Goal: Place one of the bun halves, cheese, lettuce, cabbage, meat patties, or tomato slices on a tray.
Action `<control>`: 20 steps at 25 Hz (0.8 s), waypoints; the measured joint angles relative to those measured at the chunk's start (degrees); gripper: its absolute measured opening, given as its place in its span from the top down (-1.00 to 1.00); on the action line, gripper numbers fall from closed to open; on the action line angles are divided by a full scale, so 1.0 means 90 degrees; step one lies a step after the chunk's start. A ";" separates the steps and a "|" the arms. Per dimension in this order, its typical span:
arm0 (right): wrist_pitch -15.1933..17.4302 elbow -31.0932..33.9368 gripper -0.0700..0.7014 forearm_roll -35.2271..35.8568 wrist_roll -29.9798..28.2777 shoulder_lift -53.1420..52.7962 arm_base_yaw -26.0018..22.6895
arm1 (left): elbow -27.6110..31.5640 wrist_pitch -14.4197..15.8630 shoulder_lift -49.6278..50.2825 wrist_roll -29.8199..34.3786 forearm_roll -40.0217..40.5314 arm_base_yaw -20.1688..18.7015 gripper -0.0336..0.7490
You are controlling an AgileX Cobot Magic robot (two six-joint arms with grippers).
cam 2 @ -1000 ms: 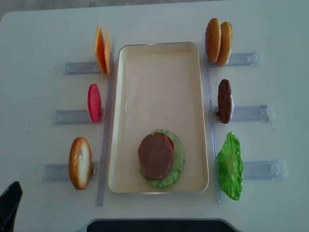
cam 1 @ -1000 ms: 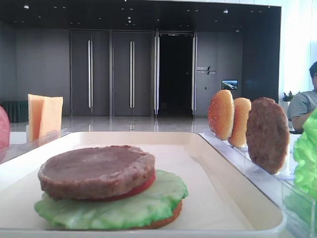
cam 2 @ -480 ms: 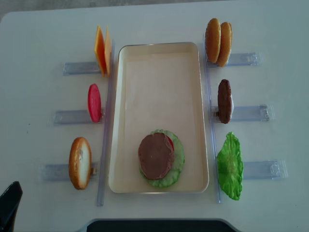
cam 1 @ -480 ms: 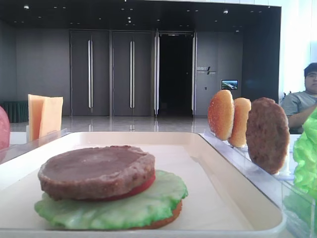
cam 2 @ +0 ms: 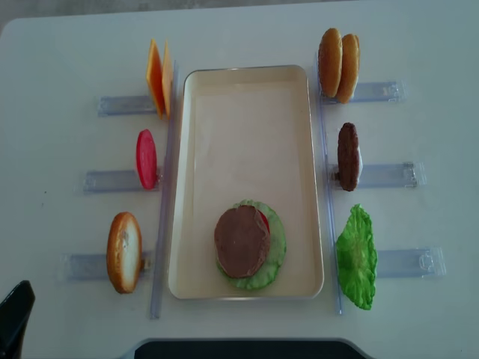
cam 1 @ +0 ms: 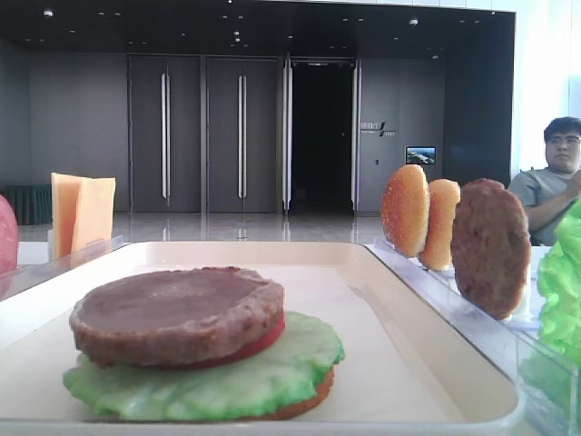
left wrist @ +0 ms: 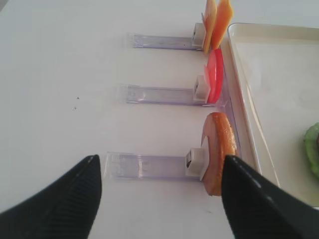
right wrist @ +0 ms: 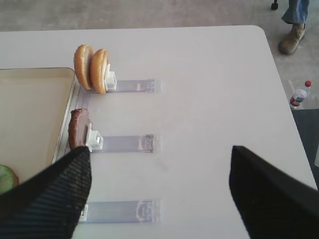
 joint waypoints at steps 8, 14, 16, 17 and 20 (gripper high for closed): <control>0.0006 0.0926 -0.59 0.0000 0.0006 -0.1789 0.0000 | 0.0000 0.0000 0.0000 -0.0031 0.0006 0.0000 -0.55; 0.0014 0.1365 -0.59 0.0000 0.0020 -0.2811 0.0000 | 0.0000 0.0000 0.0000 -0.0037 0.0006 0.0000 -0.55; 0.0020 0.1442 -0.59 0.0000 0.0025 -0.2966 0.0000 | 0.0000 0.0000 0.0000 -0.0037 0.0006 0.0000 -0.55; 0.0020 0.1485 -0.59 0.0000 0.0027 -0.2981 0.0000 | 0.0000 0.0000 0.0000 -0.0037 0.0006 0.0000 -0.55; 0.0020 0.1608 -0.59 0.0000 0.0032 -0.2982 0.0000 | 0.0000 0.0000 0.0000 -0.0037 0.0006 0.0000 -0.55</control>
